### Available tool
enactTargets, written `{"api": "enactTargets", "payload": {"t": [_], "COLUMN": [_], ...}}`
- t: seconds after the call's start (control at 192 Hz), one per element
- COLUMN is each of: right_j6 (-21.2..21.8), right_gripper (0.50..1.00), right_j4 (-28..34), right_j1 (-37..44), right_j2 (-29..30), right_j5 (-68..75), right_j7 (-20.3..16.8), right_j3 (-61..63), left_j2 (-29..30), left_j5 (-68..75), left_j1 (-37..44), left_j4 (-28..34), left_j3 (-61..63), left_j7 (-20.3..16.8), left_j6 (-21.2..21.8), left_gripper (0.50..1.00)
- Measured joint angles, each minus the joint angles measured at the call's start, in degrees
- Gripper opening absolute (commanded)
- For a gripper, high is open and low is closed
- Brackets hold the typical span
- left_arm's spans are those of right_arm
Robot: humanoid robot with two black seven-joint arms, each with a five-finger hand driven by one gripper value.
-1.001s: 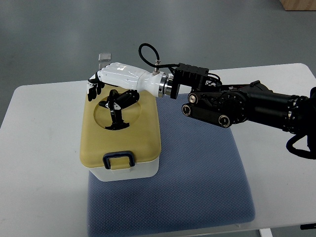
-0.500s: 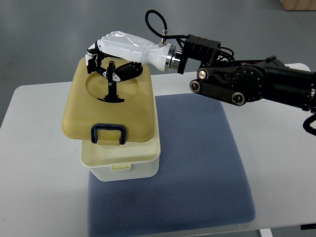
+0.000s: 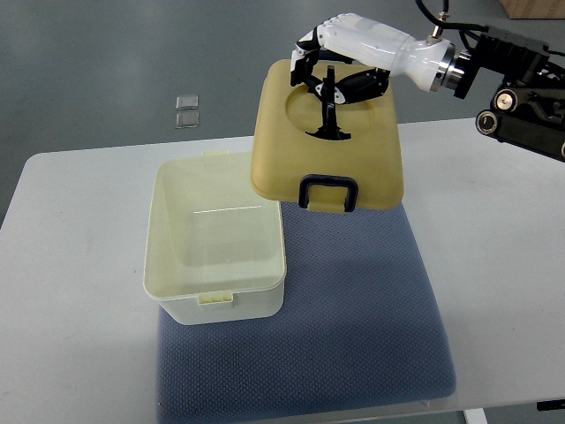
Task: Open white storage box with right hand
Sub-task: 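Lift the yellow lid off the white box and carry it aside, then lower the yellow lid onto the mat beside the white box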
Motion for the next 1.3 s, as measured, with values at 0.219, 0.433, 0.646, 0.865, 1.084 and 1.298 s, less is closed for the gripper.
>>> {"api": "enactTargets", "payload": {"t": [0.219, 0.433, 0.646, 0.865, 1.084, 1.298], "right_j6": [-0.4, -1.8, -2.8, -4.2, -6.4, -7.4], "right_gripper": [0.500, 0.500, 0.500, 0.500, 0.500, 0.868], "right_j4": [0.0, -0.2, -0.5, -1.1, -1.6, -1.7], "right_j1": [-5.8, -10.8, -14.3, -18.5, -21.5, -23.9], "right_j2": [-5.9, -7.0, -5.3, -1.4, 2.4, 4.1], "right_j5": [-1.2, -1.4, -2.1, -4.1, -5.0, -5.0], "right_j7": [0.0, 0.0, 0.0, 0.0, 0.0, 0.0], "right_j3": [0.0, 0.0, 0.0, 0.0, 0.0, 0.3], "left_j2": [0.0, 0.0, 0.0, 0.0, 0.0, 0.0], "left_j5": [0.0, 0.0, 0.0, 0.0, 0.0, 0.0], "left_j1": [0.0, 0.0, 0.0, 0.0, 0.0, 0.0], "left_j4": [0.0, 0.0, -0.1, 0.0, 0.0, 0.0], "left_j3": [0.1, 0.1, 0.1, 0.1, 0.1, 0.1], "left_j7": [0.0, 0.2, 0.2, 0.2, 0.2, 0.2], "left_j6": [0.0, 0.0, -0.1, 0.0, 0.0, 0.0], "left_gripper": [1.000, 1.000, 1.000, 1.000, 1.000, 1.000]}}
